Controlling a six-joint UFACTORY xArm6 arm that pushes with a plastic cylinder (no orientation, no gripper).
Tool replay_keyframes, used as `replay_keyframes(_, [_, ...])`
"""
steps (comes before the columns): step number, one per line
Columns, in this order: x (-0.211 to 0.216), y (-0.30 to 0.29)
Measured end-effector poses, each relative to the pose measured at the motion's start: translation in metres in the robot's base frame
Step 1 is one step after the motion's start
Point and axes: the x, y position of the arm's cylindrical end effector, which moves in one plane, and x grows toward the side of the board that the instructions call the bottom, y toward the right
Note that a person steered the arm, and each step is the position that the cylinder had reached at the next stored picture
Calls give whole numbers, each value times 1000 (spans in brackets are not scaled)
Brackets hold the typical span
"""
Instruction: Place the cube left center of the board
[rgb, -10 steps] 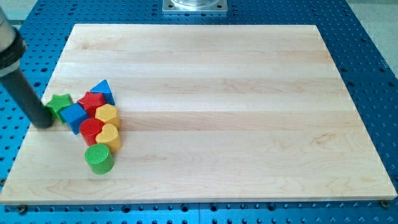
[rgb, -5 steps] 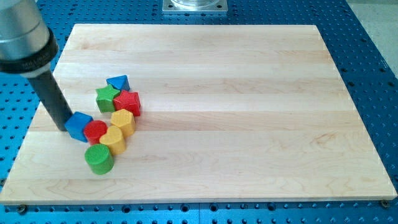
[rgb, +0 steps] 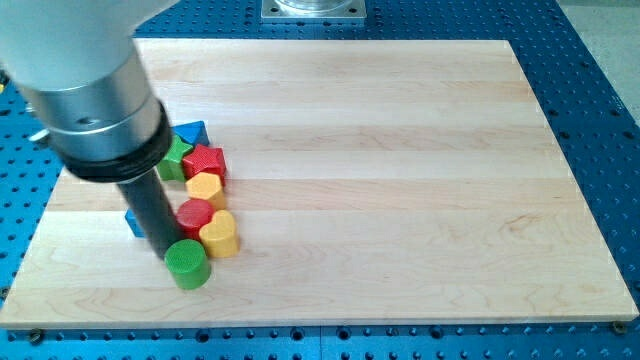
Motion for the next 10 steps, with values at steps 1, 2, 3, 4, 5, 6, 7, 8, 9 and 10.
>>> replay_keyframes(1, [-55, -48])
replay_keyframes(2, [-65, -58])
replay_keyframes(3, [-55, -57])
replay_keyframes(4, [-38, -61])
replay_keyframes(5, [-51, -84])
replay_keyframes(6, [-82, -85])
replay_keyframes(7, [-103, -81])
replay_keyframes(8, [-80, -81])
replay_keyframes(9, [-62, -81])
replay_keyframes(10, [-60, -81])
